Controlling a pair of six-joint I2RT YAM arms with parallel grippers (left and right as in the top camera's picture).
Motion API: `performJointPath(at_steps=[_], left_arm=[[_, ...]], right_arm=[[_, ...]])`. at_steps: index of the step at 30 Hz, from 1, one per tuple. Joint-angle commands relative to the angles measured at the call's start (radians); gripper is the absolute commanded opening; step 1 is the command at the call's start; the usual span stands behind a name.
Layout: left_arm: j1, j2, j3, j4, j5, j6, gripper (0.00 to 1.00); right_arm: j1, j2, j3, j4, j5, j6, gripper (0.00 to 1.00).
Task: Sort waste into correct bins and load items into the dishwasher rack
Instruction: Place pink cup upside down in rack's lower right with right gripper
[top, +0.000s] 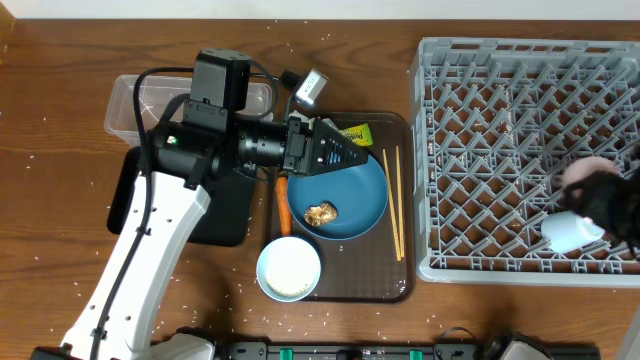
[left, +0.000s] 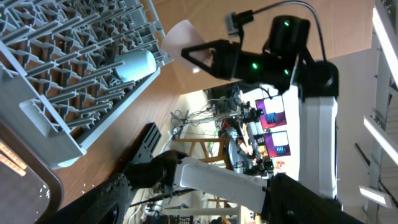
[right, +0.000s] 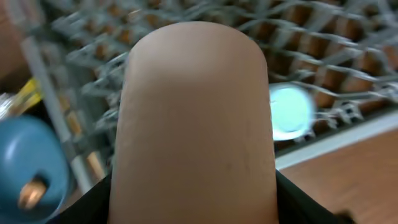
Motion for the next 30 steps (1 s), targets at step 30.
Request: performJointPath(at_steps=[30], left_arm=[[-0.001, -0.003, 0.001, 0.001, -0.005, 0.01, 0.74]], right_arm=[[-0.422, 0.484, 0.069, 0.108, -0.132, 0.159, 0.8]])
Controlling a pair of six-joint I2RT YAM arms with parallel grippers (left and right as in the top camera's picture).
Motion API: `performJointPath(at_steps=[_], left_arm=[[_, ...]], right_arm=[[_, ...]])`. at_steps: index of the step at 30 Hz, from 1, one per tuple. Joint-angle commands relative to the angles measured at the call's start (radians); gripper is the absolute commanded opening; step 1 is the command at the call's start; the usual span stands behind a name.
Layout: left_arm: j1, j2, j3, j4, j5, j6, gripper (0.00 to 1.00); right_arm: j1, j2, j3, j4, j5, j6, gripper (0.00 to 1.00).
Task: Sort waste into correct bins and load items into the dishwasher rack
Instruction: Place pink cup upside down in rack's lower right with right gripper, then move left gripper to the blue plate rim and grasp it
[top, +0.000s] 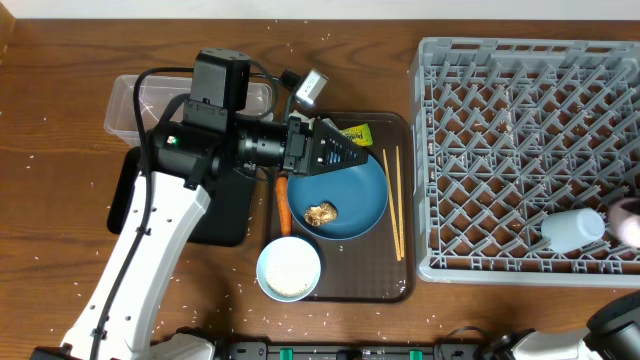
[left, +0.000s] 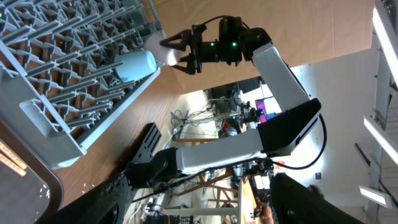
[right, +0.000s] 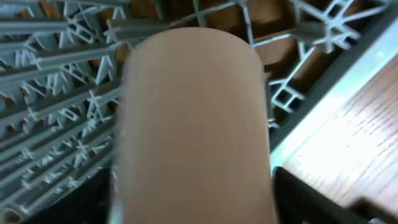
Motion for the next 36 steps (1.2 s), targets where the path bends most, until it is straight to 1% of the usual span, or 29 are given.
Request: performJointPath(at_steps=[1, 3, 6, 8, 10, 13, 15, 18, 21, 25, 26, 27, 29, 30, 32, 36], left_arm=[[-0.001, -0.003, 0.001, 0.001, -0.004, 0.01, 0.74], [-0.001, -0.003, 0.001, 0.001, -0.004, 0.01, 0.74], [-0.001, -0.003, 0.001, 0.0, -0.004, 0.01, 0.74], [-0.001, -0.003, 0.001, 0.0, -0.004, 0.01, 0.74], [-0.001, -0.003, 0.001, 0.0, -0.004, 0.01, 0.74], [-0.001, -0.003, 0.001, 0.001, -0.018, 0.01, 0.74], [-0.001, -0.006, 0.001, 0.001, -0.051, 0.01, 0.7], [-0.002, -0.026, 0.001, 0.001, -0.183, 0.01, 0.67], [-0.002, -0.058, 0.001, -0.004, -0.377, 0.037, 0.66], [-0.002, -0.083, 0.001, -0.087, -0.786, 0.06, 0.66], [-0.002, -0.081, 0.001, -0.12, -0.894, 0.075, 0.67], [-0.002, -0.075, 0.0, -0.152, -0.982, 0.085, 0.67], [-0.002, -0.058, -0.005, -0.218, -1.123, 0.09, 0.67], [-0.002, -0.046, -0.007, -0.246, -1.151, 0.101, 0.67], [-0.002, -0.018, -0.011, -0.298, -1.157, 0.133, 0.67], [-0.002, 0.042, -0.029, -0.37, -1.157, 0.134, 0.67]], right_arm=[[-0.009, 0.003, 0.026, -0.006, -0.05, 0.014, 0.81], [-0.01, 0.003, 0.032, -0.006, -0.063, 0.022, 0.77], [-0.01, 0.003, 0.062, -0.011, -0.074, 0.028, 0.77], [-0.01, 0.002, 0.092, -0.03, -0.129, 0.025, 0.76], [-0.008, -0.002, 0.133, -0.061, -0.198, -0.01, 0.74], [0.0, -0.028, 0.206, -0.127, -0.315, -0.108, 0.73], [0.02, -0.071, 0.253, -0.166, -0.399, -0.177, 0.75], [0.082, -0.15, 0.28, -0.17, -0.505, -0.26, 0.77], [0.188, -0.224, 0.28, -0.172, -0.517, -0.309, 0.77], [0.359, -0.291, 0.28, -0.205, -0.483, -0.317, 0.78], [0.401, -0.303, 0.28, -0.208, -0.463, -0.304, 0.82], [0.442, -0.311, 0.28, -0.205, -0.44, -0.293, 0.99], [0.513, -0.317, 0.28, -0.198, -0.409, -0.287, 0.99], [0.536, -0.317, 0.28, -0.197, -0.409, -0.287, 0.99], [0.591, -0.315, 0.28, -0.197, -0.41, -0.287, 0.99], [0.657, -0.296, 0.278, -0.199, -0.409, -0.287, 0.98]])
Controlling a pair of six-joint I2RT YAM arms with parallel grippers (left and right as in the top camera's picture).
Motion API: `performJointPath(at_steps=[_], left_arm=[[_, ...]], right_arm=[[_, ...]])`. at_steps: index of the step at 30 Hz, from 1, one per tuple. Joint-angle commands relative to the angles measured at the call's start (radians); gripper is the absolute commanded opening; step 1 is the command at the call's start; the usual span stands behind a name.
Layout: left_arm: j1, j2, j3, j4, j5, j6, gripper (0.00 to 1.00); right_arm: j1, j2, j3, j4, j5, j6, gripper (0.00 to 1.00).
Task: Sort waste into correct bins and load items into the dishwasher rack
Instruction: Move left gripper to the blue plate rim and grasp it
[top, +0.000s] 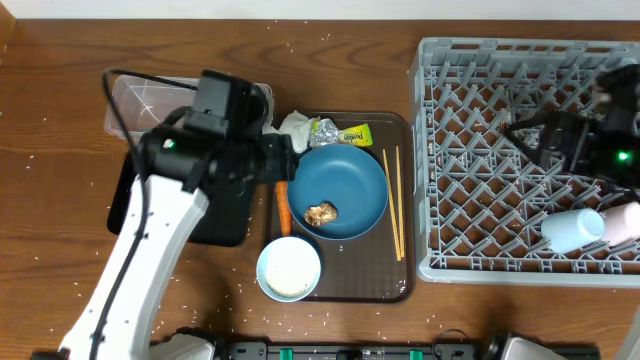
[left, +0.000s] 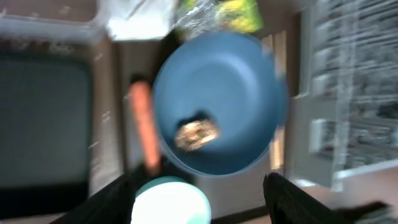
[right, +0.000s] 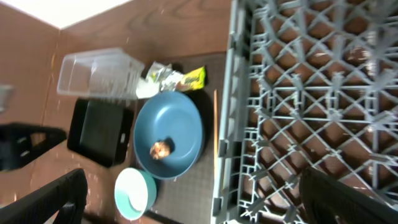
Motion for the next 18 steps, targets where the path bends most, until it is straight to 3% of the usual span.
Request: performJointPath(at_steps=[1, 13, 18], left_arm=[[-0.001, 0.051, -0.029, -0.027, -0.098, 0.035, 0.67], [-0.015, 0.158, -0.062, -0.002, -0.109, 0.042, 0.67], [-0.057, 0.159, -0.063, 0.019, -0.208, 0.045, 0.67]], right_arm=[[0.048, 0.019, 0.007, -0.004, 0.008, -0.013, 0.96], [0.177, 0.035, -0.048, -0.02, 0.14, -0.013, 0.87], [0.192, 0.036, -0.063, -0.025, 0.15, -0.013, 0.87]])
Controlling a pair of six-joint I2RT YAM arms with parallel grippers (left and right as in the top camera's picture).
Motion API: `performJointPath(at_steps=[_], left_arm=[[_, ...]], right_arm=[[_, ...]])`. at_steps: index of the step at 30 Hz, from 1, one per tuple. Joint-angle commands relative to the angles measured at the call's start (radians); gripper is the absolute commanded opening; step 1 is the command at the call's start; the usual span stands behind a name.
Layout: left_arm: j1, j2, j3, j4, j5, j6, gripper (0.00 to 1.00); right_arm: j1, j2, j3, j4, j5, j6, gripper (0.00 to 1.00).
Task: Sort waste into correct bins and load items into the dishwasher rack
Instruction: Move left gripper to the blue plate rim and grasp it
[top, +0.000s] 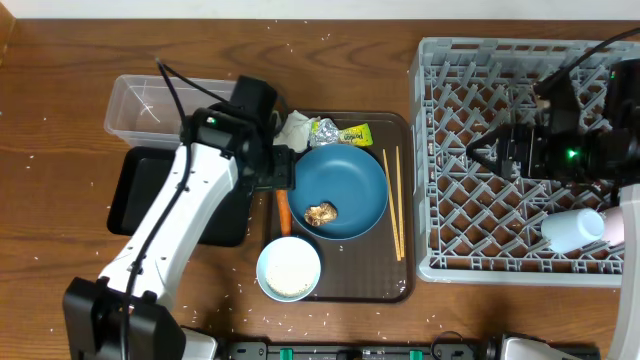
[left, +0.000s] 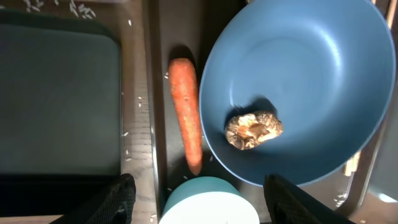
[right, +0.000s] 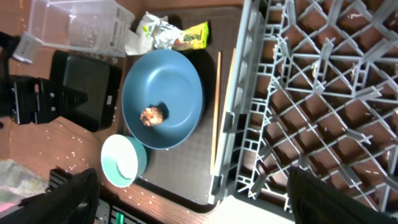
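On the brown tray (top: 350, 283) lie a blue plate (top: 345, 185) with a food scrap (top: 320, 213), a carrot (left: 186, 118), a teal bowl (top: 289, 268) and chopsticks (top: 396, 200). Crumpled wrappers (top: 325, 130) sit at the tray's far edge. My left gripper (top: 280, 172) points down, open and empty, over the carrot and bowl (left: 208, 202). My right gripper (top: 482, 152) hangs open and empty above the grey rack (top: 440, 150). A white cup (top: 572, 230) and a pink cup (top: 625, 222) lie in the rack's near right corner.
A clear plastic container (top: 150, 100) stands at the back left, and a black bin (top: 150, 200) lies left of the tray. Rice grains are scattered over the wooden table. The rack (right: 323, 93) fills the right side.
My left gripper has dropped closer to the tray, now framing the carrot and bowl rather than the whole plate. My right gripper has shifted left over the rack.
My right gripper held the pink cup over the rack by the white cup, then at the rack's right edge. By the last moment the pink cup lay beside the white cup and that gripper was open. My left gripper turned from level to pointing down over the tray.
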Motion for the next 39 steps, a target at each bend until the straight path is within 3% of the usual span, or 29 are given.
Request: performJointPath(at_steps=[1, 13, 21, 28, 39], left_arm=[[-0.029, 0.002, -0.004, 0.012, -0.08, 0.016, 0.67], [-0.155, 0.09, -0.005, 0.06, -0.088, 0.013, 0.66], [-0.161, 0.13, -0.005, 0.068, -0.092, 0.012, 0.65], [-0.158, 0.129, -0.005, 0.067, -0.185, -0.052, 0.65], [-0.144, 0.224, -0.035, 0.118, -0.255, -0.053, 0.63]], right_arm=[[0.013, 0.005, -0.011, -0.003, 0.023, -0.013, 0.87], [0.013, 0.006, -0.012, -0.008, 0.03, -0.001, 0.84], [0.013, 0.006, -0.012, -0.023, 0.06, -0.001, 0.85], [0.013, 0.006, -0.012, -0.026, 0.06, 0.0, 0.85], [0.013, 0.006, -0.012, -0.026, 0.06, -0.001, 0.87]])
